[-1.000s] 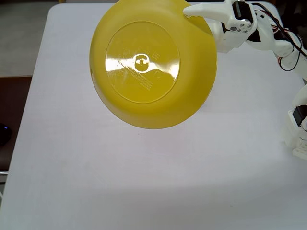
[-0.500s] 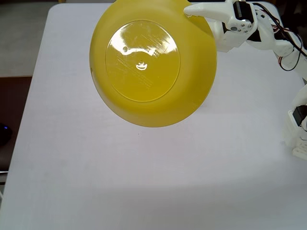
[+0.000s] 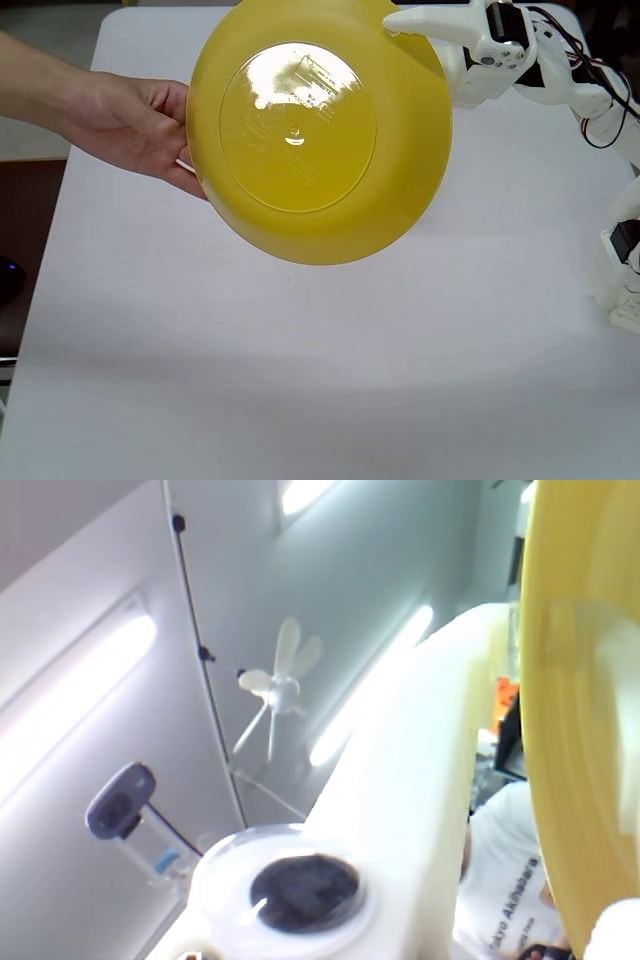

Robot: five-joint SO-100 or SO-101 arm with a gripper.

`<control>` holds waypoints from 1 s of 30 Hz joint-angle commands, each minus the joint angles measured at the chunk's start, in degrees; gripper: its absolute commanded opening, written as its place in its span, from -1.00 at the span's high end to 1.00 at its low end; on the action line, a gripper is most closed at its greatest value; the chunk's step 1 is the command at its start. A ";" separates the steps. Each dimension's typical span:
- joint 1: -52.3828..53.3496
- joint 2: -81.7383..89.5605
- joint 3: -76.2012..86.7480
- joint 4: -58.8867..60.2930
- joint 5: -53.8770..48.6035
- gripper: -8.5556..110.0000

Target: Please give me two plates.

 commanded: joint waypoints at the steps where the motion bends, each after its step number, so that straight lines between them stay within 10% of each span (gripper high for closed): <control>1: -0.35 2.02 -0.44 0.62 -0.18 0.86; 9: -0.35 2.37 -0.44 2.72 -2.90 0.86; 17: 1.76 5.62 -0.44 18.81 -11.43 0.15; 30: 8.44 27.51 19.25 28.21 -14.59 0.13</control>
